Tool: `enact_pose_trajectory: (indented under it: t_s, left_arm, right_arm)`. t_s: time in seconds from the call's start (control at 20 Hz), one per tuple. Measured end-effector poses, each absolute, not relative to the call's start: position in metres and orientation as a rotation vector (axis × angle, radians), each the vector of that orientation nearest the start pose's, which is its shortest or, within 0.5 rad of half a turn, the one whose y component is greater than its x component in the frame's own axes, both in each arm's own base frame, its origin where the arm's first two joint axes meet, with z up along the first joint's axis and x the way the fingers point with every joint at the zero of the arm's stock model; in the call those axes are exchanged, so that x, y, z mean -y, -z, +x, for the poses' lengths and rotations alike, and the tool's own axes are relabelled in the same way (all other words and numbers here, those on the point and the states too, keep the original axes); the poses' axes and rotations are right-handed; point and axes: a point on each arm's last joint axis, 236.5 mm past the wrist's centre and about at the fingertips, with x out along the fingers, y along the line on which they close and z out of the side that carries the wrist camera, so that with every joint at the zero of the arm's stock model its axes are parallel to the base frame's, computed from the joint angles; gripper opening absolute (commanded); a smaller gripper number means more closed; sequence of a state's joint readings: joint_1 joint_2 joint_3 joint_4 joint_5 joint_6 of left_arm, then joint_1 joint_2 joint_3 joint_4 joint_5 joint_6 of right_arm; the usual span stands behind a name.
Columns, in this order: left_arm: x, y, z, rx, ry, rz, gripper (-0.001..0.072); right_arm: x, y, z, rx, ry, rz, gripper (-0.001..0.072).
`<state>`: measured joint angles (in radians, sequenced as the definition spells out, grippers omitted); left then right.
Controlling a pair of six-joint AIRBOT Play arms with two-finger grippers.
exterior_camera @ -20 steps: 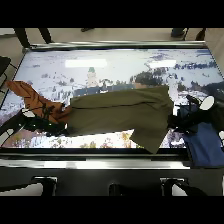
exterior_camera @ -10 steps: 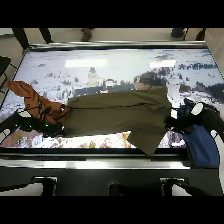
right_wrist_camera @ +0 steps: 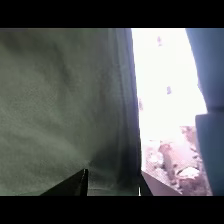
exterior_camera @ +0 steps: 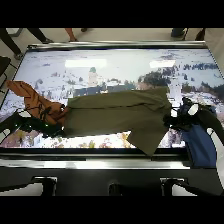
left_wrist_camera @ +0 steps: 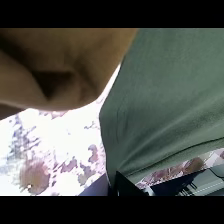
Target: Fold the shirts.
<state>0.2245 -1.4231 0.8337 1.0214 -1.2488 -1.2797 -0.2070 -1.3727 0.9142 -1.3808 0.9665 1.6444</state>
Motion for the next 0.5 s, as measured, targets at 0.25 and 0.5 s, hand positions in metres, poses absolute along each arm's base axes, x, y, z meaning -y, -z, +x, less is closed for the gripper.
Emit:
enact_pose_trajectory:
  t_s: [0.25, 0.5]
  left_arm:
    - [0.057, 0.099, 0.28, -1.651, 0.293, -0.576, 0.0027]
    - [0.055, 0.061, 0.306, -1.539, 0.32, -0.541, 0.0025]
  right_arm:
    - [0.032, 0.099, 0.345, -1.41, 0.162, 0.424, 0.0043]
    - [0.029, 0.046, 0.368, -1.321, 0.082, 0.366, 0.004]
